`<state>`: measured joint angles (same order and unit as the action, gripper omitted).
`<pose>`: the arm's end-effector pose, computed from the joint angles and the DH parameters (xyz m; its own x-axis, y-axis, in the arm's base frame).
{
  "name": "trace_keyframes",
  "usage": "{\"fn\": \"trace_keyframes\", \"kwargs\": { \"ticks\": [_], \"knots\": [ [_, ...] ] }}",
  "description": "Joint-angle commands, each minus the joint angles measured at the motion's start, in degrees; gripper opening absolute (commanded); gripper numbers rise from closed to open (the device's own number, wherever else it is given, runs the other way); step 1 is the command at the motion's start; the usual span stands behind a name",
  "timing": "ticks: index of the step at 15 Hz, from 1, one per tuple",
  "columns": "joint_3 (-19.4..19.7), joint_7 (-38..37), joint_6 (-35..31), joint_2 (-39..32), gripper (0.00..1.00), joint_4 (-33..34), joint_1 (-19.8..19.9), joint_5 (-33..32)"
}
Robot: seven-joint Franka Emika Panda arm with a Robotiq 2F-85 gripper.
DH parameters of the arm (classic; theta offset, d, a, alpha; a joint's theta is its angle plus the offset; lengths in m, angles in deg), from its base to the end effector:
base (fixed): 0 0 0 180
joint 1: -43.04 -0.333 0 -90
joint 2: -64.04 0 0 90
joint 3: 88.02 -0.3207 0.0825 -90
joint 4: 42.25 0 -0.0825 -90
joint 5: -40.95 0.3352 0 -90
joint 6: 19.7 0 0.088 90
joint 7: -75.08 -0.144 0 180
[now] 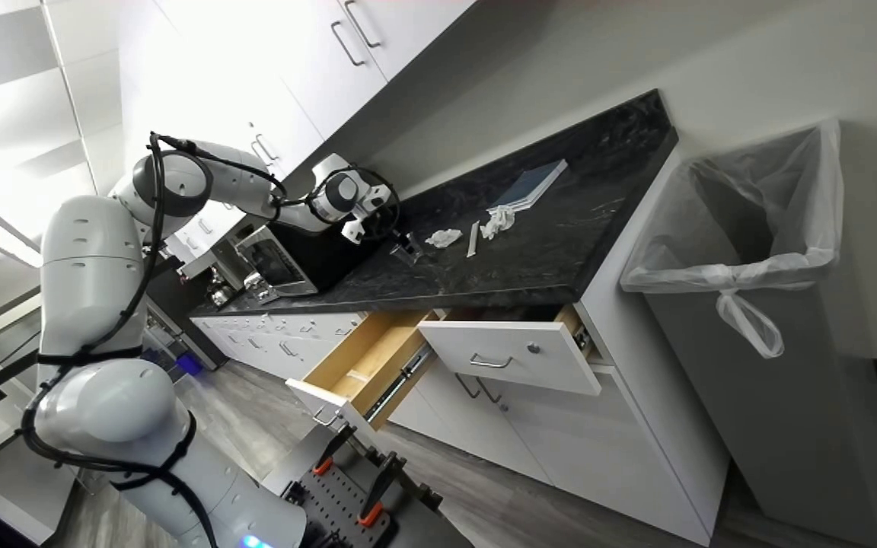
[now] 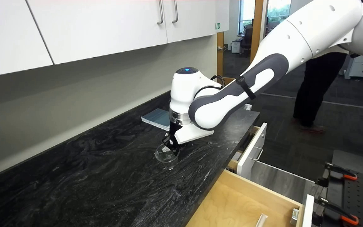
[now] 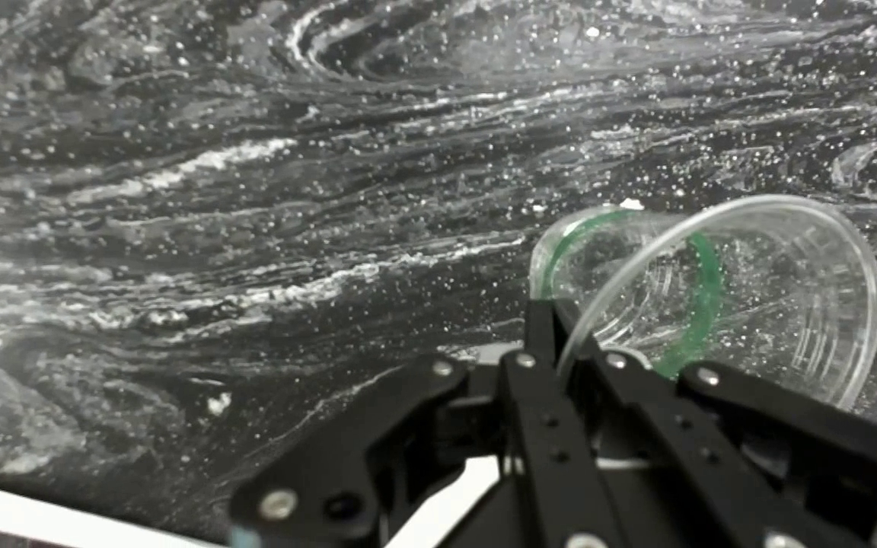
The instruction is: Open the second drawer from the right, pick up the clear lid from the counter and place it in the open drawer
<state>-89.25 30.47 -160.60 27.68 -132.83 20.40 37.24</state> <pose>0.6364 0.2775 0.2884 0.9249 -0.3241 0.1987 -0.3002 -0.9434 -0.1412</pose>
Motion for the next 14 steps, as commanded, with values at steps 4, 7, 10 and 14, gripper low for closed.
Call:
{"fn": "trace_keyframes", "kwargs": {
  "ticks": [4, 7, 10, 14],
  "knots": [
    [3.26, -8.05, 2.28, 12.86, 0.05, -11.43, -6.93, -9.37],
    [2.61, -13.54, 11.36, 19.88, 0.04, -16.55, -10.10, -19.41],
    [-3.94, -13.44, 24.13, 26.63, 0.05, -21.49, -9.58, -19.46],
    [-12.12, -15.05, 38.25, 32.53, 0.05, -26.92, -8.46, -16.08]
  ]
}}
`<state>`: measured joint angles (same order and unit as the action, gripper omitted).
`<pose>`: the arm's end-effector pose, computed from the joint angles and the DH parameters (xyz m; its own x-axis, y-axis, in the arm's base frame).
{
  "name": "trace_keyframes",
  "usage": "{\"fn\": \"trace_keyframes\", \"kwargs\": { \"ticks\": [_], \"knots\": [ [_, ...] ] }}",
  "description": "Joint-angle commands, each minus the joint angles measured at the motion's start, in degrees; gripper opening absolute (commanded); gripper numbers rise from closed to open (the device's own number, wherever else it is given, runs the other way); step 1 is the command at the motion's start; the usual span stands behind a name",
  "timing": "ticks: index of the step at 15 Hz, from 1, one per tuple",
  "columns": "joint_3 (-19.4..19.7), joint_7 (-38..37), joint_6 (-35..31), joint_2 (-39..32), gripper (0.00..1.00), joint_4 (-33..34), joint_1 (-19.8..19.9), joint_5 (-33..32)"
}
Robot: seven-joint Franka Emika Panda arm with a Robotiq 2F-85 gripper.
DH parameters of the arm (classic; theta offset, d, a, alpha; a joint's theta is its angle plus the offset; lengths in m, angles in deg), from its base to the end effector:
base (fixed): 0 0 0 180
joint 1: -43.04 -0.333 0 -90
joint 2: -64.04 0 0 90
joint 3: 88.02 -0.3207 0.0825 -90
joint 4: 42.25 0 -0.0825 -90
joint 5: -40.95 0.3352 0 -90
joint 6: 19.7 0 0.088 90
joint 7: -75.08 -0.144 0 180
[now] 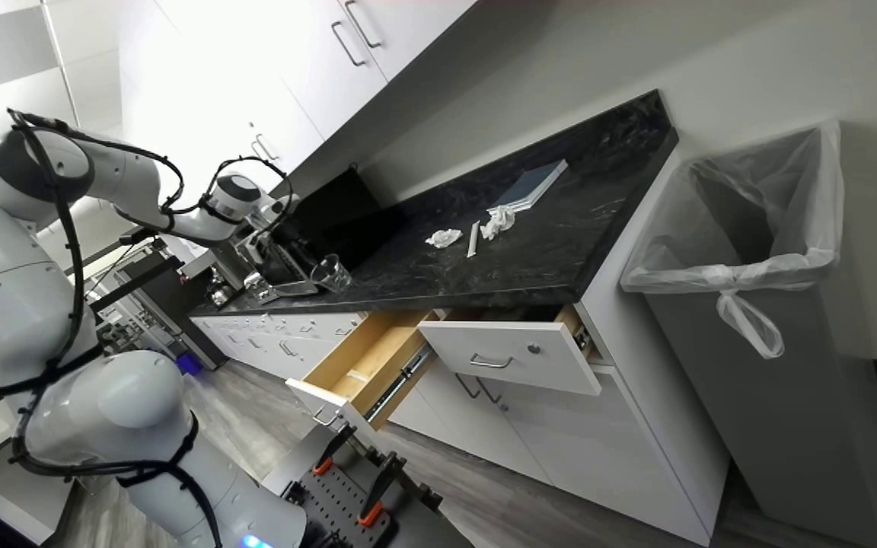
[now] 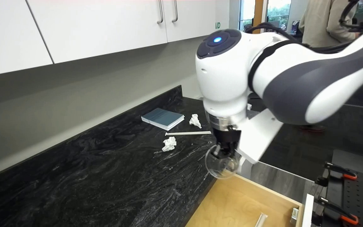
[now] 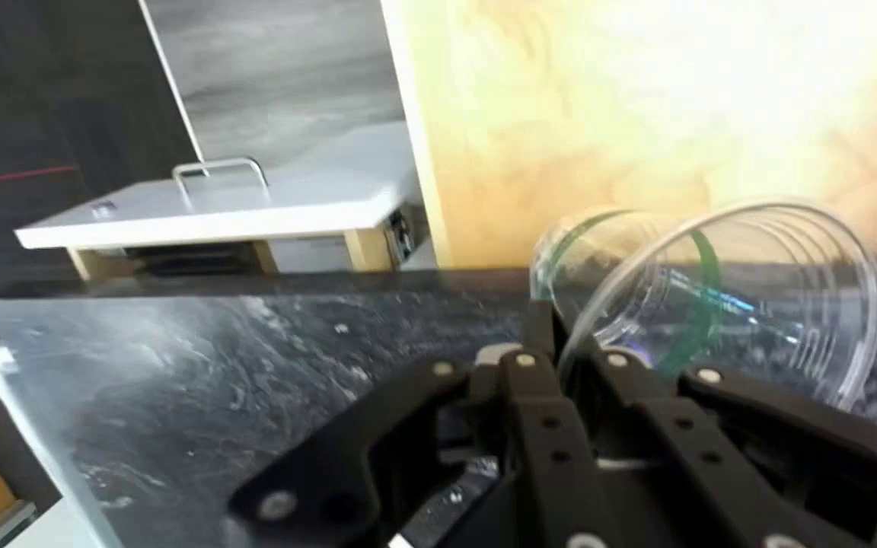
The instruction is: Open the second drawer from the right, pick up the clear lid from the counter and place it in the open drawer
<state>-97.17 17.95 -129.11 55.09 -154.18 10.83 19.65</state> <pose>0.4193 0.3146 0.3834 0.9876 -0.0920 0.1269 -0.1301 -0.9328 0.3361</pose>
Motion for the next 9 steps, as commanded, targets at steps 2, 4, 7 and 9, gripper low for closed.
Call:
{"fn": "trace_keyframes", "kwargs": {
  "ticks": [2, 4, 7, 9],
  "knots": [
    [-6.85, -5.65, 11.20, 4.91, 0.05, -6.86, 1.64, 0.90],
    [-8.20, -9.35, 12.60, 3.49, 0.05, -8.46, 2.17, -0.68],
    [-8.43, -14.04, 10.64, -0.37, 0.05, -10.34, 3.06, -3.90],
    [-8.00, -17.13, 9.45, -4.20, 0.05, -10.14, 3.54, -6.29]
  ]
}}
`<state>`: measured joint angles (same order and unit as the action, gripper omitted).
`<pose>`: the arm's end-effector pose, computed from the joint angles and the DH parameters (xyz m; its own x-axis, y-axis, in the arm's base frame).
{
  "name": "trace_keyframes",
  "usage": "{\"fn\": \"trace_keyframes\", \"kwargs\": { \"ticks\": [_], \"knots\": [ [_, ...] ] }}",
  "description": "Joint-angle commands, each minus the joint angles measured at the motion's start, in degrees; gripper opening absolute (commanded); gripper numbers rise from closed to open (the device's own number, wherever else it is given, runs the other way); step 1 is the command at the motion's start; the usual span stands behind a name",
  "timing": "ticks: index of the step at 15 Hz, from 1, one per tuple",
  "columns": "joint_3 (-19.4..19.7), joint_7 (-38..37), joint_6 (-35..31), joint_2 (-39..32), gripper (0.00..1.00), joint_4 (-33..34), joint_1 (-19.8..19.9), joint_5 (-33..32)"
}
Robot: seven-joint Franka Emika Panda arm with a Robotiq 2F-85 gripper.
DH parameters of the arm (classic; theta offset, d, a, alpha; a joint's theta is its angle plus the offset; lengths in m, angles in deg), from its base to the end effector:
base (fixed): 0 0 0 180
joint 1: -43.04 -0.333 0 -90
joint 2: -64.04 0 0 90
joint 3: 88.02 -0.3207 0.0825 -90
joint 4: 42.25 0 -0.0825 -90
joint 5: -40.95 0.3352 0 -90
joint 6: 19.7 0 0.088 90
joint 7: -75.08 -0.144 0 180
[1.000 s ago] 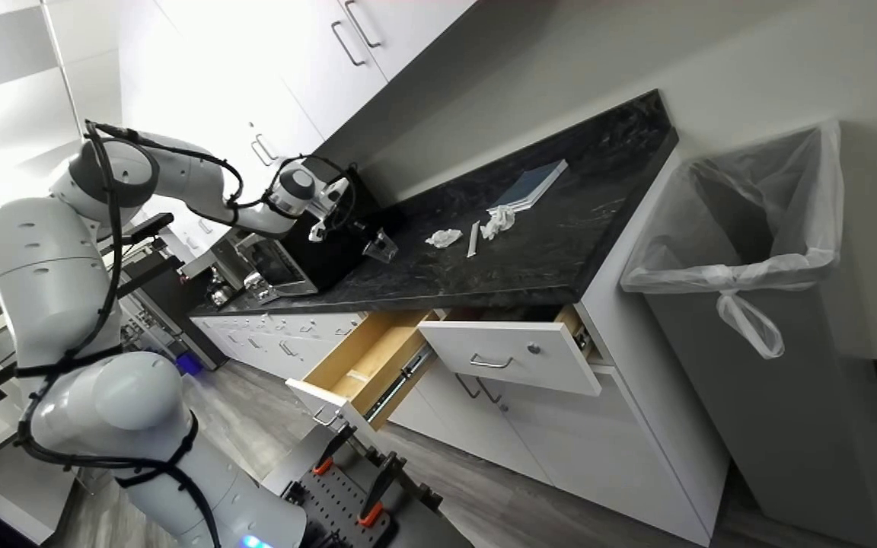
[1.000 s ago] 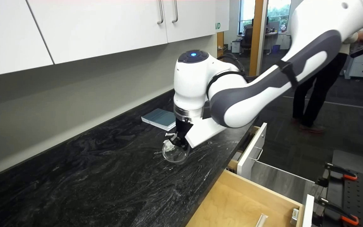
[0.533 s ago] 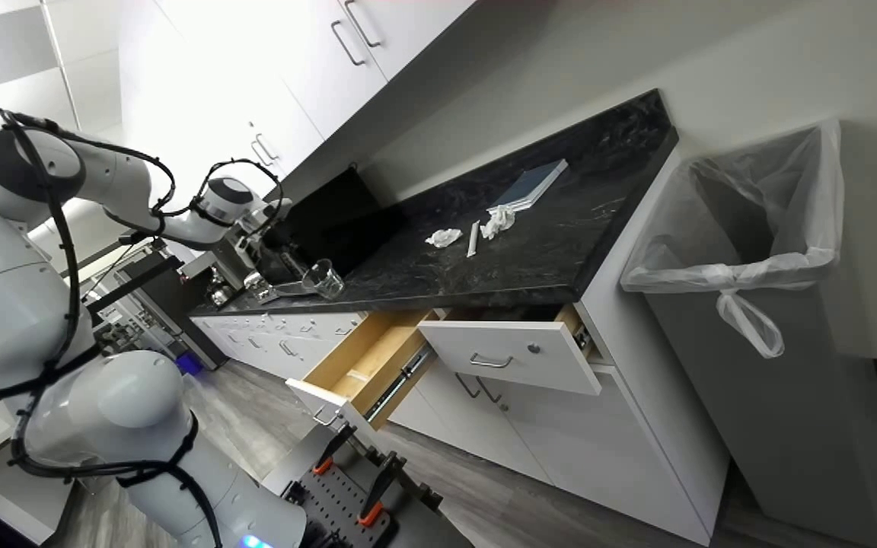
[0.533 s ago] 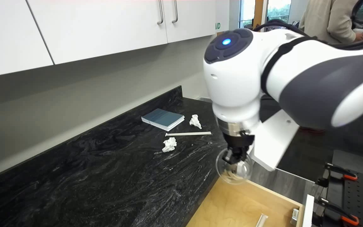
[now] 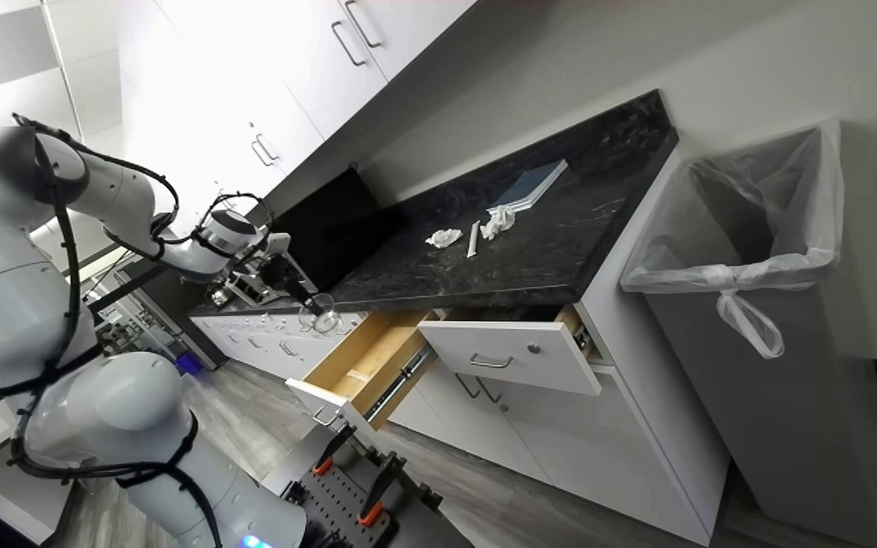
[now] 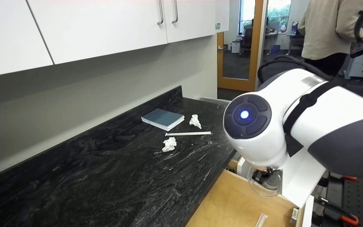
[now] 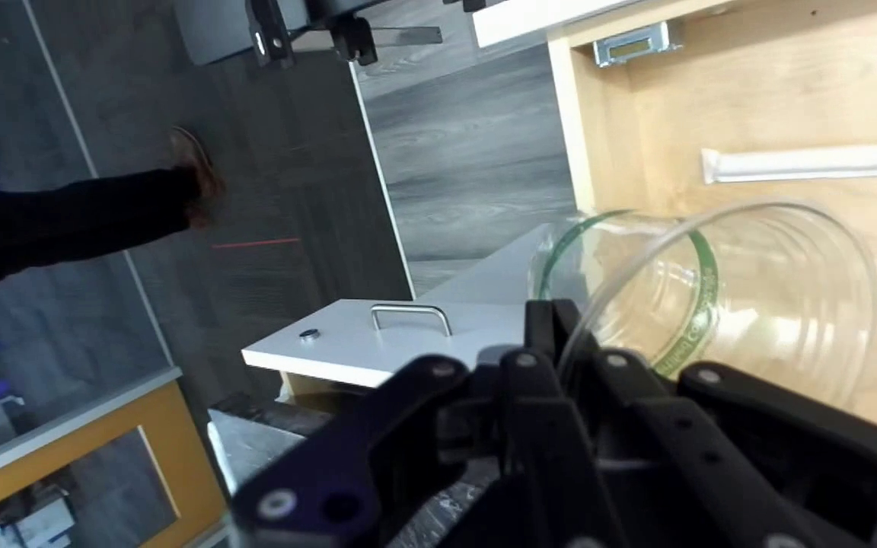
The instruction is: Open the second drawer from the right, pick up the clear lid from the counter and place it in the open drawer
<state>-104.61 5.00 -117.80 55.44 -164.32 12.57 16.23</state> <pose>0.3416 0.2857 0.3226 0.9807 -0.1788 0.0791 -0.1899 -0.7748 0.6030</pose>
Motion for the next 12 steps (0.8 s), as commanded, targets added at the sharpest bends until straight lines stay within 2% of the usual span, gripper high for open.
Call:
{"fn": "trace_keyframes", "kwargs": {
  "ticks": [1, 6, 10, 11, 12],
  "knots": [
    [-0.28, -5.55, -1.70, -6.84, 0.04, 0.71, 1.76, -3.92],
    [1.43, -8.28, -3.09, -17.27, 0.04, 6.25, 0.74, -6.68],
    [3.18, -10.66, -6.69, -23.33, 0.04, 11.45, -1.31, -11.65],
    [3.48, -10.64, -6.50, -24.63, 0.29, 12.83, -1.75, -12.42],
    [3.82, -10.71, -6.25, -25.70, 0.31, 14.15, -2.19, -12.86]
  ]
}}
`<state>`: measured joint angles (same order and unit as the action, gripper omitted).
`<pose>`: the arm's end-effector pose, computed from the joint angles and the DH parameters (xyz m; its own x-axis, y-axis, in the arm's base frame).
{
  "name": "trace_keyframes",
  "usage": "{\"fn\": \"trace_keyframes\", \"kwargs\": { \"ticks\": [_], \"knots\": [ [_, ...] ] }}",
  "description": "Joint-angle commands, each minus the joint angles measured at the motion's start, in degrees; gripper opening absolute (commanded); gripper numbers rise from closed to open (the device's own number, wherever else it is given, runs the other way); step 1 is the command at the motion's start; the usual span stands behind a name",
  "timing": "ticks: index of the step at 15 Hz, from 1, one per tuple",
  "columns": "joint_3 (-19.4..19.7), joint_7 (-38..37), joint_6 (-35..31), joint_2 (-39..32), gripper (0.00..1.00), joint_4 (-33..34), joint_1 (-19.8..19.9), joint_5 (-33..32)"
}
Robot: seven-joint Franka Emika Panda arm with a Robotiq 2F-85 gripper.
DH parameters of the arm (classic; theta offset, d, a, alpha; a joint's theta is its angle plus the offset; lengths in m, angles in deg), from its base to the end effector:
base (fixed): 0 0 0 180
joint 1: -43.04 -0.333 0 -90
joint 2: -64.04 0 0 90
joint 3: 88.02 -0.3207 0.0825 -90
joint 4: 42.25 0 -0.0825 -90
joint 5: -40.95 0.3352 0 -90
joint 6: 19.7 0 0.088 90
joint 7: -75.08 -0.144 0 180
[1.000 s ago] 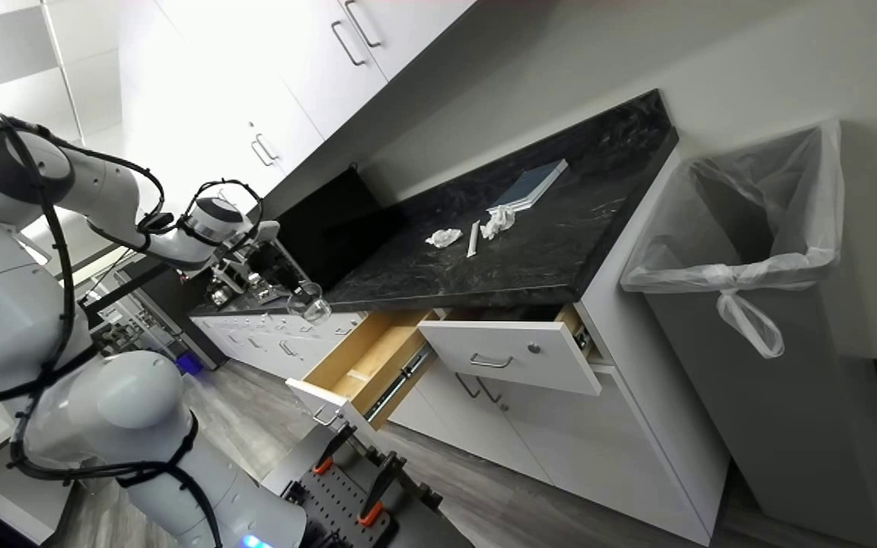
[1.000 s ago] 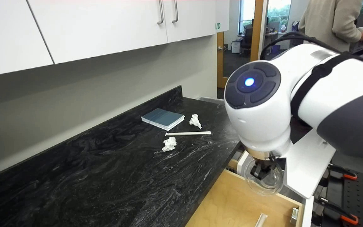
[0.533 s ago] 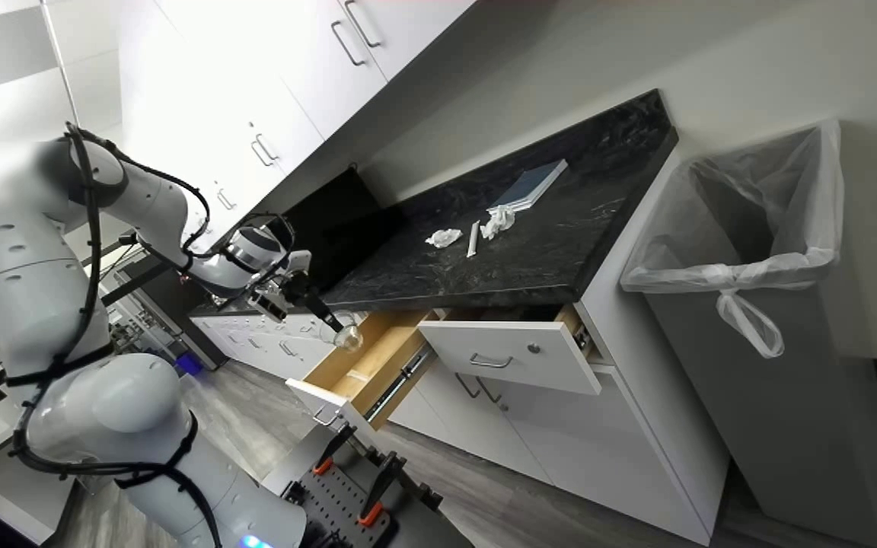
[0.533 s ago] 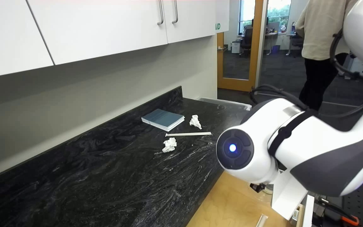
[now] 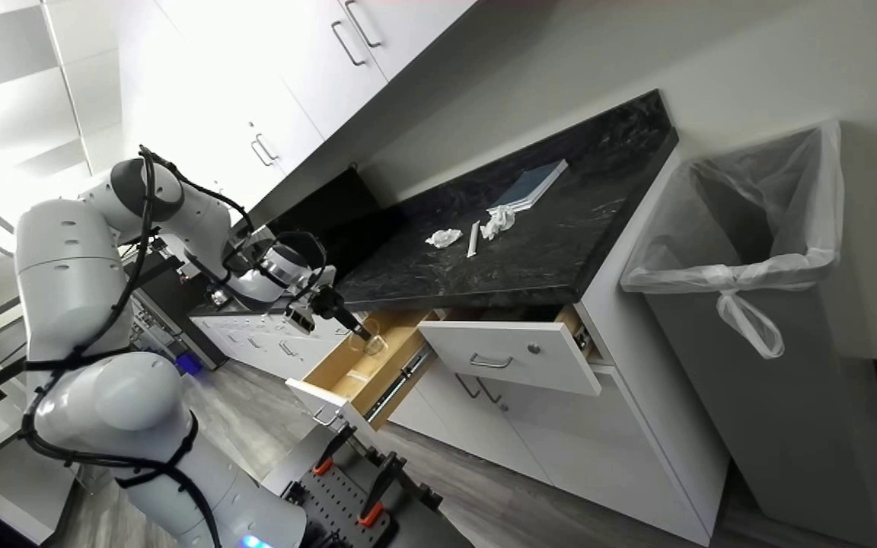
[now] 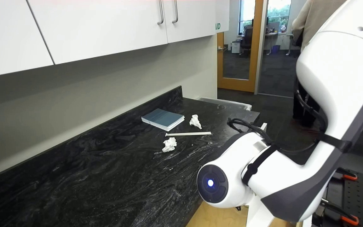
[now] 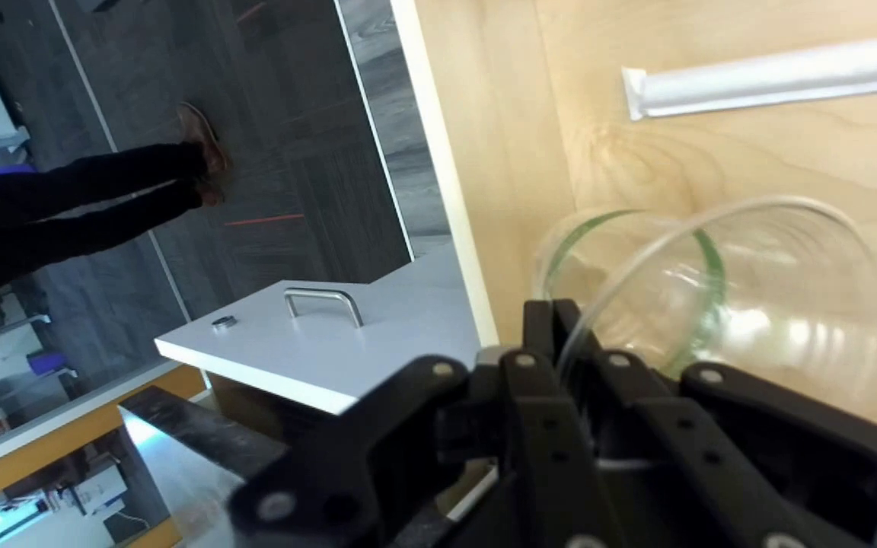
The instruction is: Open the second drawer from the right, pick up the clear lid from the counter and place it in the open drawer
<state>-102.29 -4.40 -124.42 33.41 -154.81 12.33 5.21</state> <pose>0.4003 0.3041 0.1930 0.9752 -0.1757 0.1347 -0.2208 -0.7250 0.6524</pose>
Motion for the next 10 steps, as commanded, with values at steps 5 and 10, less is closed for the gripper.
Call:
{"fn": "trace_keyframes", "kwargs": {
  "ticks": [5, 10],
  "knots": [
    [2.39, -1.96, 2.44, -4.95, 0.66, 9.04, -4.26, -1.40],
    [2.19, -1.99, 4.48, 0.86, 1.00, 8.35, -5.90, -0.96]
  ]
}}
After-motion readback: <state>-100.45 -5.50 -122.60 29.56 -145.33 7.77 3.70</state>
